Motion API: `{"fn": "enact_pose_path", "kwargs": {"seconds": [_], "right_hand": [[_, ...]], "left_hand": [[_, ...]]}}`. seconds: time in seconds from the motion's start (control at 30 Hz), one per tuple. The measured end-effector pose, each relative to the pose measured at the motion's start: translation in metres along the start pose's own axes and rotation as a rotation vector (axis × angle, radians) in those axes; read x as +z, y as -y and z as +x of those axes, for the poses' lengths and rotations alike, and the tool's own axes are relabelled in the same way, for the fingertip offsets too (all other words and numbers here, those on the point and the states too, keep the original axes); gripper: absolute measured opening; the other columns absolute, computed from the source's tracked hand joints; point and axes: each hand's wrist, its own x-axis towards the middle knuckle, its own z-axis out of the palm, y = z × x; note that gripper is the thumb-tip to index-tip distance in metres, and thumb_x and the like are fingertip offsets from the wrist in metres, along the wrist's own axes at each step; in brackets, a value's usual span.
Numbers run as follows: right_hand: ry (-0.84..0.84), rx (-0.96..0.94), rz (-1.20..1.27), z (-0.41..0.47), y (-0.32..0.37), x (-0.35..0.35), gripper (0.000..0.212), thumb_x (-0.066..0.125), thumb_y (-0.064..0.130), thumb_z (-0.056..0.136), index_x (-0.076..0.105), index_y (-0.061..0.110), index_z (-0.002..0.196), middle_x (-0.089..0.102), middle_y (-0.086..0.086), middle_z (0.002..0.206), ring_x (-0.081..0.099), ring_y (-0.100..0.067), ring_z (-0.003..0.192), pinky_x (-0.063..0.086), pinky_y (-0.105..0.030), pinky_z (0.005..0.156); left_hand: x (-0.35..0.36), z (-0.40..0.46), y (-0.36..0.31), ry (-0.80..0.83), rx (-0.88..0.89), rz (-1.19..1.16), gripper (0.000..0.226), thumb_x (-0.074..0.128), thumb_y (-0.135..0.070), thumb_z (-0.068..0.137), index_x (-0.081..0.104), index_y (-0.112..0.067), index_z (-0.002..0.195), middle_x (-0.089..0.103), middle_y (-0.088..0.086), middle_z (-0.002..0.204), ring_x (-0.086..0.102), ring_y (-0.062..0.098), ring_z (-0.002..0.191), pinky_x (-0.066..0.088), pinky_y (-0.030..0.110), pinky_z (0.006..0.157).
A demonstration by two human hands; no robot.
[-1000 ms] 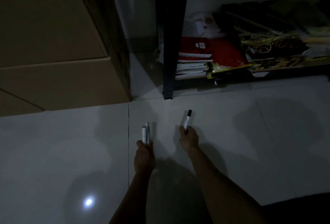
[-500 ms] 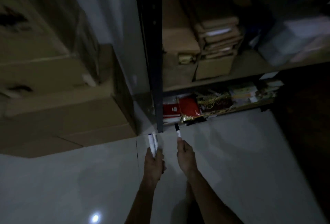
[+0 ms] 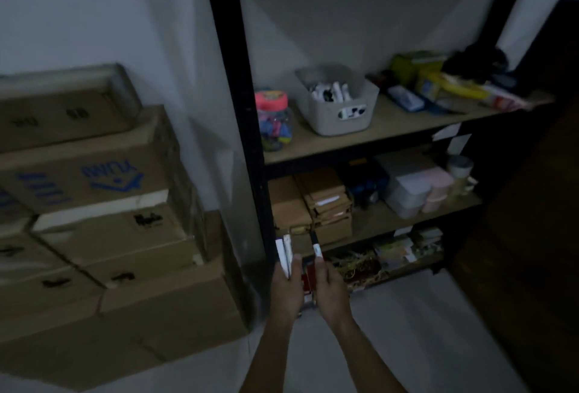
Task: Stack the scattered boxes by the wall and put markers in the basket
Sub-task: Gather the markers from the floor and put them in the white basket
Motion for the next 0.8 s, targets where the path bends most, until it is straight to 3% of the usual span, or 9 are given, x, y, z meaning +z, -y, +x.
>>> {"fn": "enact_pose_path", "kwargs": {"seconds": [0.13, 0.2, 0.3, 0.4, 0.47, 0.57, 0.7, 0.8], "right_hand": [[-0.005, -0.103, 0.066, 0.023, 0.071, -0.019, 0.043, 0.035, 0.051, 0.102, 0.068, 0.027, 0.117, 0.07, 0.011, 0.105, 0.066, -0.001, 0.097, 0.05, -0.015, 0.077], [-0.024, -0.157, 0.095, 0.041, 0.105, -0.029, 0.04, 0.036, 0.047, 0.103, 0.069, 0.027, 0.112, 0.071, 0.009, 0.102, 0.066, 0.001, 0.094, 0.051, -0.018, 0.079], [-0.056, -0.209, 0.087, 0.074, 0.155, -0.047, 0.039, 0.035, 0.046, 0.104, 0.067, 0.028, 0.095, 0.07, 0.007, 0.088, 0.065, 0.002, 0.081, 0.048, -0.019, 0.069], [-0.08, -0.276, 0.082, 0.116, 0.202, -0.065, 0.036, 0.034, 0.046, 0.104, 0.066, 0.03, 0.096, 0.067, 0.011, 0.091, 0.062, 0.003, 0.083, 0.047, -0.016, 0.07], [-0.083, -0.346, 0.094, 0.142, 0.233, -0.076, 0.037, 0.034, 0.043, 0.105, 0.065, 0.023, 0.105, 0.068, 0.006, 0.098, 0.063, -0.005, 0.09, 0.048, -0.023, 0.075], [-0.128, -0.46, 0.016, 0.183, 0.274, -0.088, 0.041, 0.031, 0.04, 0.106, 0.063, 0.015, 0.113, 0.068, -0.005, 0.106, 0.062, -0.02, 0.098, 0.048, -0.036, 0.086], [-0.186, -0.519, -0.126, 0.235, 0.314, -0.104, 0.04, 0.025, 0.046, 0.105, 0.054, 0.024, 0.089, 0.058, 0.008, 0.08, 0.055, -0.016, 0.079, 0.037, -0.034, 0.066], [-0.154, -0.507, -0.272, 0.273, 0.331, -0.112, 0.044, 0.018, 0.046, 0.105, 0.056, 0.024, 0.099, 0.065, -0.006, 0.106, 0.058, -0.028, 0.099, 0.037, -0.037, 0.081]], "left_hand": [[0.026, 0.01, -0.073, 0.037, 0.144, -0.039, 0.023, 0.05, -0.048, 0.097, 0.064, -0.03, 0.103, 0.072, 0.0, 0.088, 0.07, 0.007, 0.077, 0.054, 0.018, 0.061], [0.038, 0.02, -0.106, 0.045, 0.195, -0.037, 0.031, 0.049, -0.053, 0.096, 0.063, -0.029, 0.109, 0.074, -0.002, 0.091, 0.071, 0.008, 0.081, 0.056, 0.022, 0.066], [0.059, 0.043, -0.153, 0.037, 0.256, -0.058, 0.035, 0.049, -0.053, 0.096, 0.062, -0.026, 0.113, 0.073, -0.001, 0.092, 0.071, 0.01, 0.082, 0.057, 0.028, 0.071], [0.082, 0.069, -0.205, 0.01, 0.34, -0.098, 0.018, 0.048, -0.049, 0.097, 0.059, -0.037, 0.105, 0.071, -0.005, 0.095, 0.068, 0.002, 0.083, 0.053, 0.018, 0.069], [0.096, 0.087, -0.238, -0.024, 0.411, -0.113, 0.02, 0.048, -0.045, 0.099, 0.059, -0.033, 0.11, 0.071, -0.006, 0.097, 0.067, -0.001, 0.083, 0.051, 0.012, 0.066], [0.113, 0.118, -0.282, -0.101, 0.448, -0.074, 0.032, 0.048, -0.044, 0.099, 0.056, -0.018, 0.115, 0.068, 0.0, 0.095, 0.066, 0.012, 0.083, 0.05, 0.025, 0.07], [0.131, 0.162, -0.334, -0.157, 0.436, -0.052, 0.037, 0.05, -0.043, 0.098, 0.05, -0.01, 0.115, 0.063, 0.008, 0.09, 0.061, 0.022, 0.076, 0.05, 0.031, 0.066], [0.141, 0.194, -0.36, -0.163, 0.399, 0.019, 0.041, 0.048, -0.045, 0.098, 0.044, -0.009, 0.116, 0.058, 0.01, 0.091, 0.059, 0.023, 0.075, 0.052, 0.036, 0.07]]}}
